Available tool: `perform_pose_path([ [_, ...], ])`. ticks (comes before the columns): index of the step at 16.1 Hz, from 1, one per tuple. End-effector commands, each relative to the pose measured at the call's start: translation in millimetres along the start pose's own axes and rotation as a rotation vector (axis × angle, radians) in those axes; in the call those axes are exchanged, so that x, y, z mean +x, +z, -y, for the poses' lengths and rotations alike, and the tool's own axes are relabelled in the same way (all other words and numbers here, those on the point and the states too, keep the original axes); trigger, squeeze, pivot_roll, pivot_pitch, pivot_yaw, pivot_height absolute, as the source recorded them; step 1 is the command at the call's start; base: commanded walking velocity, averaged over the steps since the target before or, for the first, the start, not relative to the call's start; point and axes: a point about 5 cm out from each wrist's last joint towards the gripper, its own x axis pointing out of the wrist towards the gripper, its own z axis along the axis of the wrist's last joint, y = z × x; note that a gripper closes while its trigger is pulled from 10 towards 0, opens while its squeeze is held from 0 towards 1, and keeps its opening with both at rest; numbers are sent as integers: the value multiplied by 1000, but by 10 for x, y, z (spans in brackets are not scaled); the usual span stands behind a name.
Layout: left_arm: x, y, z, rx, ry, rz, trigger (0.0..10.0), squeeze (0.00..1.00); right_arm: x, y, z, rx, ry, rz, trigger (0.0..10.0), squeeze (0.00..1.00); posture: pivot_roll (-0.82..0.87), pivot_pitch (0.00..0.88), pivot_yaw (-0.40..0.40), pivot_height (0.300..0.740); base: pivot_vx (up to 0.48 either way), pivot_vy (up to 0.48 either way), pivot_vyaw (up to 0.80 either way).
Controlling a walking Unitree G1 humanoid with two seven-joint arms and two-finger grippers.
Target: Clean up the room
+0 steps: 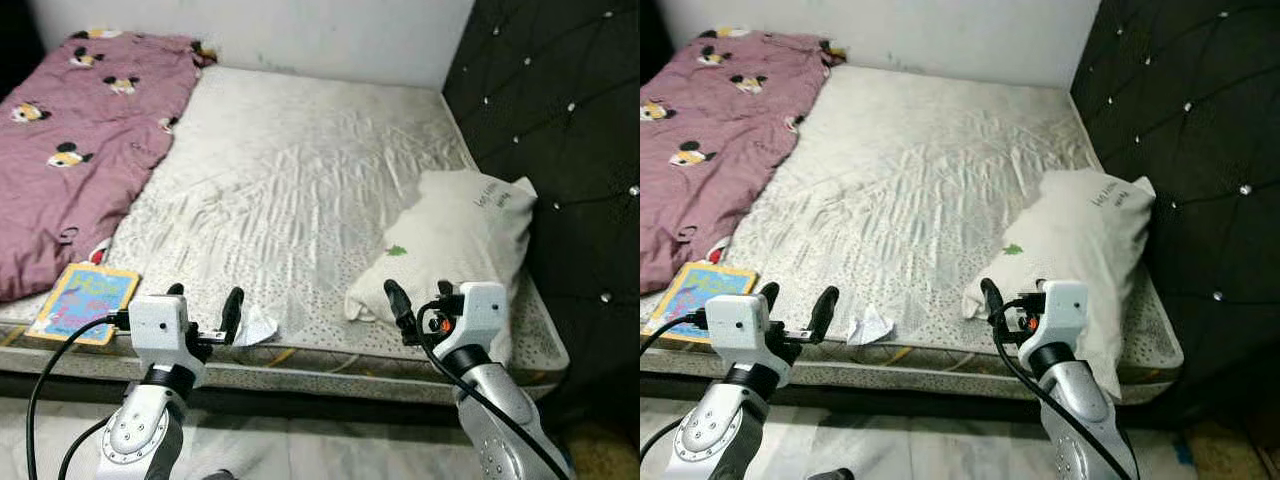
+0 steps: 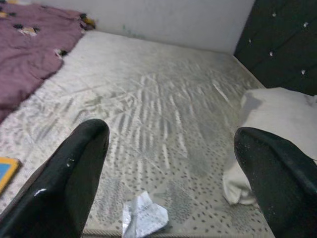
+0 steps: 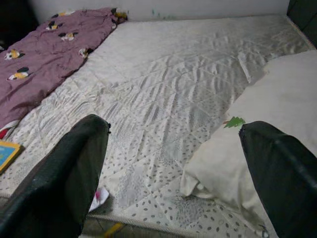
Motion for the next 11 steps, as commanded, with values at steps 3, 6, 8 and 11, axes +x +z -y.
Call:
perform_pose_path([
  [3,-15,32,22,-7,-9,-2,10000,0,-29,31,9,7,-1,-9,10000,0,-37,144,-94,740,82,0,0],
  [6,-15,37,29,-11,-15,-3,10000,0,-32,38,11,6,-3,-13,10000,0,-40,145,-96,740,296,0,0],
  [8,-12,40,34,-13,-17,-5,10000,0,-32,45,19,7,-6,-15,10000,0,-41,146,-97,740,304,0,0],
  [11,-6,42,36,-14,-17,-4,10000,0,-26,47,23,5,-6,-16,10000,0,-41,142,-98,740,298,0,0],
])
